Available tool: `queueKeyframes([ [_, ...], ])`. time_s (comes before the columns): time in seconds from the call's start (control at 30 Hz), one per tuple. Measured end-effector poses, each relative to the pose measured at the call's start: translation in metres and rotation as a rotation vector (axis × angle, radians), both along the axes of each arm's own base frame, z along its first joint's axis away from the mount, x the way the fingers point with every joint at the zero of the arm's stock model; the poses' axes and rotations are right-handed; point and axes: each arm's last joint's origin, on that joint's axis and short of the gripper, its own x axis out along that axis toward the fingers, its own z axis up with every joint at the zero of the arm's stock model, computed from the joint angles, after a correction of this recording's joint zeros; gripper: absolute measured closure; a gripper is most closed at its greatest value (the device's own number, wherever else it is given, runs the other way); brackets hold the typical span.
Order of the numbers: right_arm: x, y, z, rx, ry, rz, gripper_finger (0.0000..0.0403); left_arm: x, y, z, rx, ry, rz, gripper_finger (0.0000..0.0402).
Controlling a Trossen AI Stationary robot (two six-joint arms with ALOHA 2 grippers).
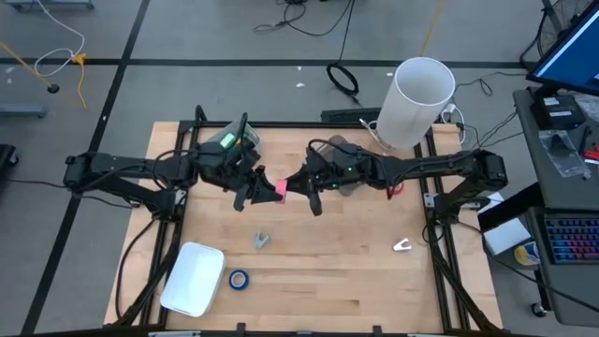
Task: Pick and place Stapler, Stapler remover, tape
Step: Put the pink tape into the black bin
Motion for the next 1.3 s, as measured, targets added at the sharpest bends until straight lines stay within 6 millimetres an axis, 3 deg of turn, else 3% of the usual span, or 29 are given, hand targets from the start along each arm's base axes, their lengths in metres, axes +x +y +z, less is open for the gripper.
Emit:
queueKeyframes([
  [0.13, -0.002, -0.005, -0.006, -0.003, 0.066, -0.045, 0.0375, -0.001, 0.0, -0.003, 0.036, 0.025, 0.004, 0.0327],
  [0.43, -0.009, -0.025, -0.02, -0.017, 0.233, -0.191, 0.0375, -0.005, 0.013, -0.021, 0.037, 0.215, 0.05, 0.0225],
  [0.6, -0.024, -0.053, -0.038, -0.107, 0.452, -0.492, 0.0375, -0.012, 0.021, -0.034, 0.057, 0.364, 0.05, 0.0188],
  [0.77, -0.046, -0.081, -0.052, -0.123, 0.674, -0.642, 0.0375, -0.02, 0.028, -0.049, 0.133, 0.535, 0.225, 0.0179],
  [0.93, -0.062, -0.111, -0.064, -0.089, 0.8, -0.755, 0.0375, -0.021, 0.032, -0.051, 0.207, 0.57, 0.35, 0.0179],
  [1.3, -0.049, -0.129, -0.118, -0.006, 0.992, -0.786, 0.0375, -0.022, 0.034, -0.052, 0.258, 0.578, 0.401, 0.0179],
])
